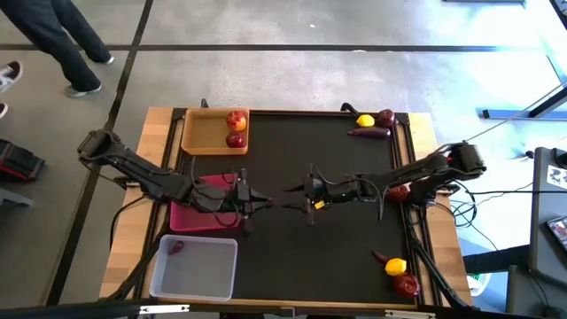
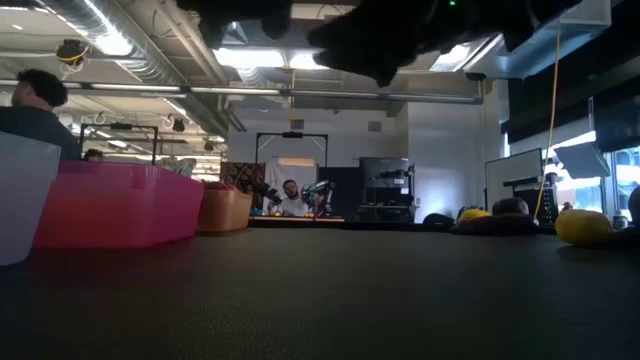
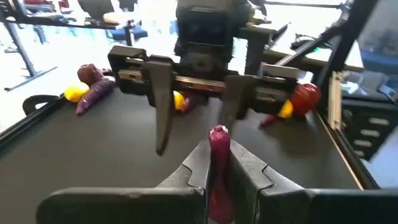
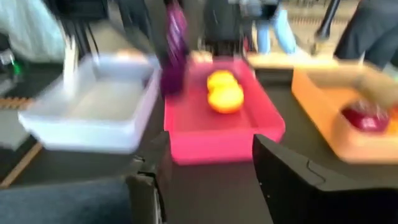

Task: Sort produce into baskets
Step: Put the middle left eggplant into the transparent bin

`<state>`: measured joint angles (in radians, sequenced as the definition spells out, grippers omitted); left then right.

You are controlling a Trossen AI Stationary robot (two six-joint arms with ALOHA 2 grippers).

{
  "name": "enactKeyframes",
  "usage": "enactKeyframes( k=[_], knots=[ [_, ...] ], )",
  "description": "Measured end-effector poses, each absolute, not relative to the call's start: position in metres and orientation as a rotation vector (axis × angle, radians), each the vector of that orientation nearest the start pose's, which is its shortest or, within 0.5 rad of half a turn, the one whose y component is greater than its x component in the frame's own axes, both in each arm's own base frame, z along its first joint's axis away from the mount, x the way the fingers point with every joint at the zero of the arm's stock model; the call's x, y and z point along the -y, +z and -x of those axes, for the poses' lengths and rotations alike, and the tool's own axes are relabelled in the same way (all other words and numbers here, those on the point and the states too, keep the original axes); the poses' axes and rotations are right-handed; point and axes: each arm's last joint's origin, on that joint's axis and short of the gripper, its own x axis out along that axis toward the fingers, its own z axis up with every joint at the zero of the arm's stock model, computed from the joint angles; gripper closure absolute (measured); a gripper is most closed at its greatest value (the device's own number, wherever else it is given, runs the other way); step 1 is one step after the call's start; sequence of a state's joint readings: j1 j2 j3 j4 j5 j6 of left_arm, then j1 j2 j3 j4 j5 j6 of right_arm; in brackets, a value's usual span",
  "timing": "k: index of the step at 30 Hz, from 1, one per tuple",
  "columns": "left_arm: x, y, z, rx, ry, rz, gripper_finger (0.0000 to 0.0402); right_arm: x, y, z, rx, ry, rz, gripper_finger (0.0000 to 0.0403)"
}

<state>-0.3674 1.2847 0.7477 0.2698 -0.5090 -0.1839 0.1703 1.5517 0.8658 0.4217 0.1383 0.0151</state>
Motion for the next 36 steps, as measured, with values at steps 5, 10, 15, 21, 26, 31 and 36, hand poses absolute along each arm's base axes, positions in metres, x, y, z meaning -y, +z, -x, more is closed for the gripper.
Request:
enactKeyframes(
  k=[5, 10, 15, 21, 26, 31, 36],
  knots=[
    [0.101, 0.270, -0.245, -0.313, 0.103, 0.092, 0.0375, -0.050, 0.235, -0.315, -0.419, 0.026, 0.040, 0.0221],
    [0.123, 0.278, -0.222, -0.405, -0.039, 0.201, 0.0368, -0.049, 0.227, -0.310, -0.518, 0.015, 0.017, 0.0223],
    [0.145, 0.273, -0.195, -0.554, -0.147, 0.356, 0.0366, -0.049, 0.224, -0.308, -0.557, 0.010, 0.011, 0.0223],
    [0.171, 0.261, -0.167, -0.761, -0.166, 0.603, 0.0365, -0.049, 0.224, -0.308, -0.552, 0.010, 0.010, 0.0223],
    [0.188, 0.250, -0.144, -0.894, -0.120, 0.764, 0.0365, -0.049, 0.224, -0.308, -0.550, 0.002, 0.016, 0.0223],
    [0.201, 0.230, -0.128, -1.028, 0.014, 0.816, 0.0364, -0.049, 0.224, -0.308, -0.550, 0.004, 0.027, 0.0223],
    [0.209, 0.209, -0.118, -1.167, 0.141, 0.802, 0.0364, -0.048, 0.224, -0.308, -0.548, -0.007, 0.041, 0.0223]
  ],
)
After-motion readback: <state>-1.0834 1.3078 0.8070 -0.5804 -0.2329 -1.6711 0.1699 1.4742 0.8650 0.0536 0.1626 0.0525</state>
